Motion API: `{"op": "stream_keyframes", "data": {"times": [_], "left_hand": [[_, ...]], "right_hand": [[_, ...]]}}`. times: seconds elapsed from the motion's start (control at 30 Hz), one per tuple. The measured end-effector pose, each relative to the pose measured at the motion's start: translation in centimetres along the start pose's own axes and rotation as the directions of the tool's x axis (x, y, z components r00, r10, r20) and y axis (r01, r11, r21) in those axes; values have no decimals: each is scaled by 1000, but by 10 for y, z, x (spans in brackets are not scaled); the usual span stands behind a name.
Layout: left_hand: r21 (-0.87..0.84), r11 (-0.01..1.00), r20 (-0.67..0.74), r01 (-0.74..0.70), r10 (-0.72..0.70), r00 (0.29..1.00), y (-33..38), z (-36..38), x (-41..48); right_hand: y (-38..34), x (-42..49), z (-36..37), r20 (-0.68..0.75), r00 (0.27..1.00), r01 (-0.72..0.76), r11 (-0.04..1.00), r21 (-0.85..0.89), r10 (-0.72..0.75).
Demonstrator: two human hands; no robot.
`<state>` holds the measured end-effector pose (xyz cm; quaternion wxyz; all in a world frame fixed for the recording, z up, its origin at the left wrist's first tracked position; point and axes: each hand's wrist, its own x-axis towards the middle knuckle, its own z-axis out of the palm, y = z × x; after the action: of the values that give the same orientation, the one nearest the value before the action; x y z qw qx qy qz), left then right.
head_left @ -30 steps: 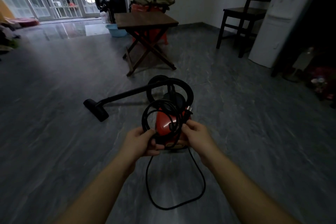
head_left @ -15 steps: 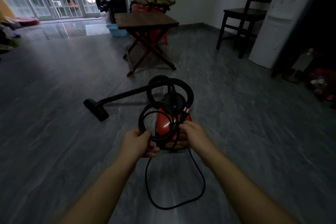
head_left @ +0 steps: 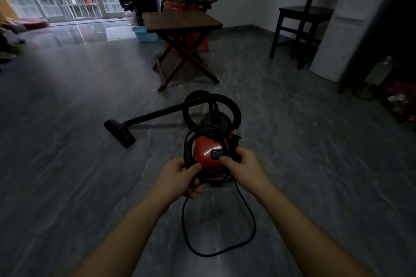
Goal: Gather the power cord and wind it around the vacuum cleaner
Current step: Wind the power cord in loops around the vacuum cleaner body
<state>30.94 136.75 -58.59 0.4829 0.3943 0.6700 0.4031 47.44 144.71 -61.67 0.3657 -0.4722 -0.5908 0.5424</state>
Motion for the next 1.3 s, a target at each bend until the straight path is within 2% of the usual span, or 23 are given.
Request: {"op": "stream_keyframes", "data": {"times": [0.2,0.47,0.6,0.83,1.13,1.3], "left_hand": [[89,996,-18,-18,20,1000,0,1,3],[49,995,-94,-84,88,992,-3,-12,14],[221,959,-95,-180,205,974,-10,-14,17],[455,857,-40,-243,293,955,-18,-12,19],[321,921,13,-219,227,974,-15,-12,21],[192,954,7,-229,232,973,-10,-12,22]], "right_hand": [[8,7,-2,0,1000,-3,998,-65,3],[7,11,-12,60,998,-3,993,-118,10],[9,9,-16,123,992,40,965,-260,-8],[10,9,-13,117,993,40,962,-271,-9],[9,9,-12,152,988,17,956,-292,29],[7,7,-12,151,988,21,984,-179,6]]}}
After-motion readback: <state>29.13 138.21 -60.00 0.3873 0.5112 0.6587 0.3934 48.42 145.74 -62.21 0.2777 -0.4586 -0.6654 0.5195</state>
